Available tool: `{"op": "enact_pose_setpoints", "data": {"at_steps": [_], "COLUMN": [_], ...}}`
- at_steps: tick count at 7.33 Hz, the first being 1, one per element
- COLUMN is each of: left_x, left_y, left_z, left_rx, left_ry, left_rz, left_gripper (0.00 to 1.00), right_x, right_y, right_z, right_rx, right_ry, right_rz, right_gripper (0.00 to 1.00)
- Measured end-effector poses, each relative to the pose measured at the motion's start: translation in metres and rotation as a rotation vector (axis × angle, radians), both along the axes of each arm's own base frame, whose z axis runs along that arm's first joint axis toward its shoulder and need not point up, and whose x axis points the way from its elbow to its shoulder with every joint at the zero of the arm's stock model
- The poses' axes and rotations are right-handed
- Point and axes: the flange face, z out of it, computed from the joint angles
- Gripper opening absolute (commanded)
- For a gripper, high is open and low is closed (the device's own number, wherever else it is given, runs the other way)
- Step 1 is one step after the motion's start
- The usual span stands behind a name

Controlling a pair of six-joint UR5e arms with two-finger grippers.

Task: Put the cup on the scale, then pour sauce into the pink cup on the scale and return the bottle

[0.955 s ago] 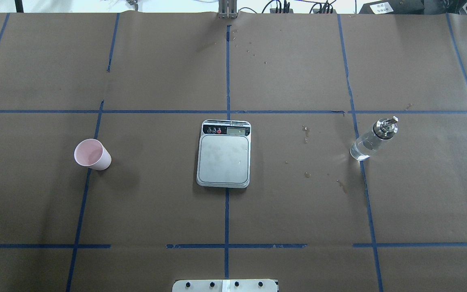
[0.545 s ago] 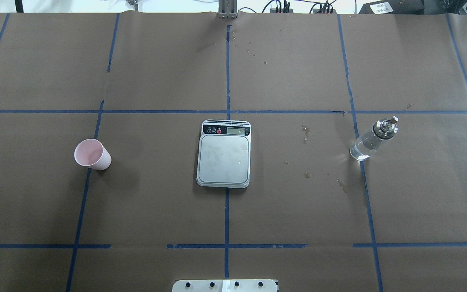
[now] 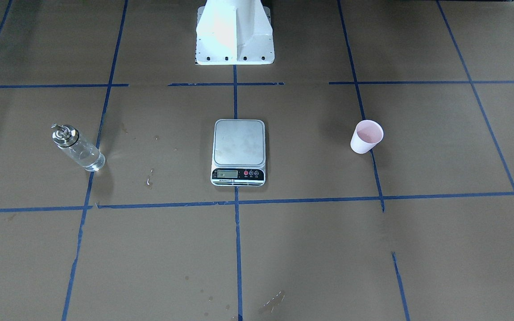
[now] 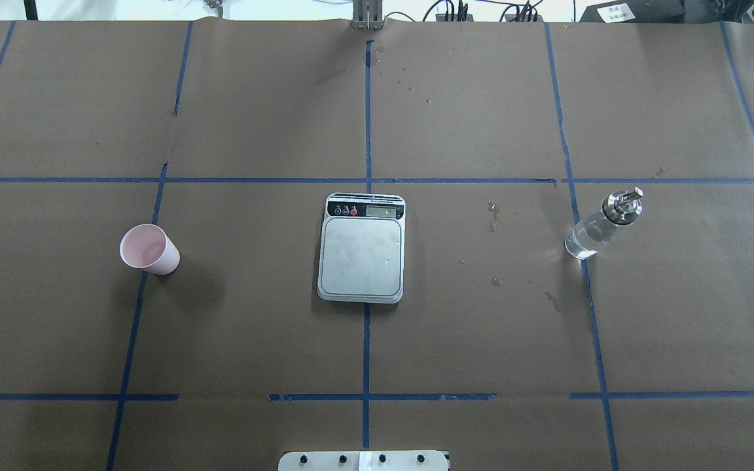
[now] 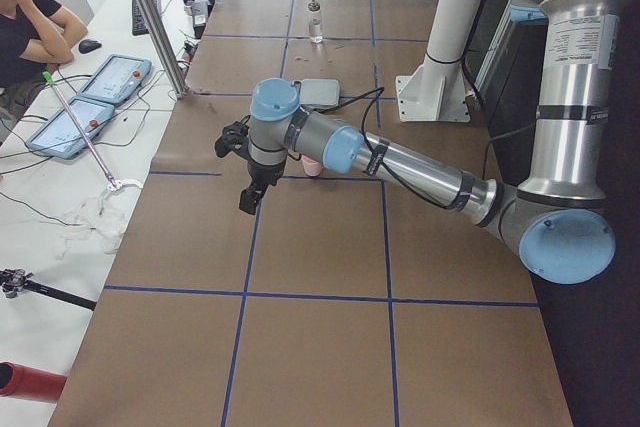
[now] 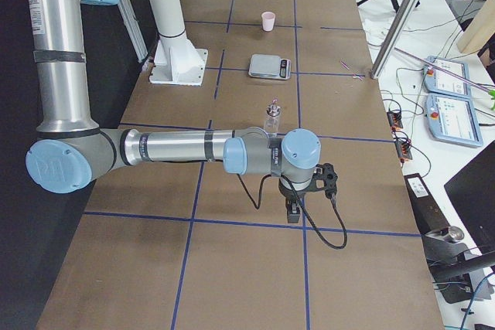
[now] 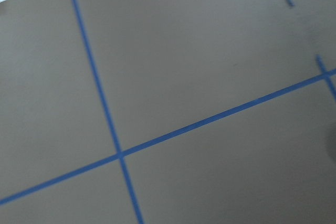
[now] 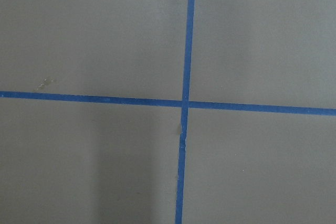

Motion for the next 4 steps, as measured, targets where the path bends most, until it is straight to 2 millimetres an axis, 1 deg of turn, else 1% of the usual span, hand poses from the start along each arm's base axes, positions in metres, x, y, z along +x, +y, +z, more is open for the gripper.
{"op": "enact_pose_setpoints", "data": {"at_steps": [1, 2, 3, 4], "left_x": [0.021, 0.05, 0.093, 0.142], "left_y": [-0.006, -0.007, -0.004, 0.006], "left_z": [-0.012, -0.02, -0.03, -0.04], "left_rx": [-0.012, -0.096, -0.209, -0.326], "left_ry": [0.035, 0.098, 0.168, 0.216], "left_rz": [0.015, -0.006, -0.047, -0.11], "left_gripper": [1.0, 1.0, 1.0, 1.0], "right_x": [0.0, -0.001, -0.002, -0.004], "right_y": [-0.004, -0.007, -0.009, -0.009], "right_z": [-0.009, -0.019, -0.025, -0.025], "right_rx": [0.031, 0.071, 0.091, 0.093], "right_ry": [0.003, 0.008, 0.007, 0.005], "right_rz": [-0.003, -0.005, -0.005, -0.006], "right_gripper": [1.0, 1.0, 1.0, 1.0]}}
